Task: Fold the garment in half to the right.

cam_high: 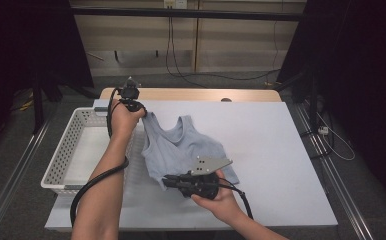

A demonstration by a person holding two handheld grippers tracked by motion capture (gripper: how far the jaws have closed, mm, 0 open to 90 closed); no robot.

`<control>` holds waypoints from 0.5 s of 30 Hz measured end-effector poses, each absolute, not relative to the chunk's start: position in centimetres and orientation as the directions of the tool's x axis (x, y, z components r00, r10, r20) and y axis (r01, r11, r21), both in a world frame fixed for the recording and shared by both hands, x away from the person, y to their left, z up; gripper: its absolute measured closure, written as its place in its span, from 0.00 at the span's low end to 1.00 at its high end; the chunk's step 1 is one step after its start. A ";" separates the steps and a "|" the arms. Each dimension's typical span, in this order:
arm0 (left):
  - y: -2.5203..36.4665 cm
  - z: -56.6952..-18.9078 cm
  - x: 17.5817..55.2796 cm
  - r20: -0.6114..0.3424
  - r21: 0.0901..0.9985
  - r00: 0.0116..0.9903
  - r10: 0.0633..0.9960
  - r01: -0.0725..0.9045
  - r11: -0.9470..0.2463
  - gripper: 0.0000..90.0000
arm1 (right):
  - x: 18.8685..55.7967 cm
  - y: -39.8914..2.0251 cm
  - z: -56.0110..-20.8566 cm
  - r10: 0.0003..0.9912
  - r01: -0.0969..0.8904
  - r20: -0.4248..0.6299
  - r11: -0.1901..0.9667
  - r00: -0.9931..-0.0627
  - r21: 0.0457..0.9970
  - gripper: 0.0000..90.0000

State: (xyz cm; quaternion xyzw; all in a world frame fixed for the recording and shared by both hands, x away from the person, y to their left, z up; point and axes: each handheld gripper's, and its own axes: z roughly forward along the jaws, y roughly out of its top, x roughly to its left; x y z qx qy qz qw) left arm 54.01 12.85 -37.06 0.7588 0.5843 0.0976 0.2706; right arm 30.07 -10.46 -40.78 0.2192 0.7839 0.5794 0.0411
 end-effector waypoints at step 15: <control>11.5 -37.1 54.5 -0.170 0.543 0.314 0.934 0.821 -0.177 0.97 | 30.2 -12.5 -40.9 0.445 0.319 0.202 0.206 -0.873 0.925 0.95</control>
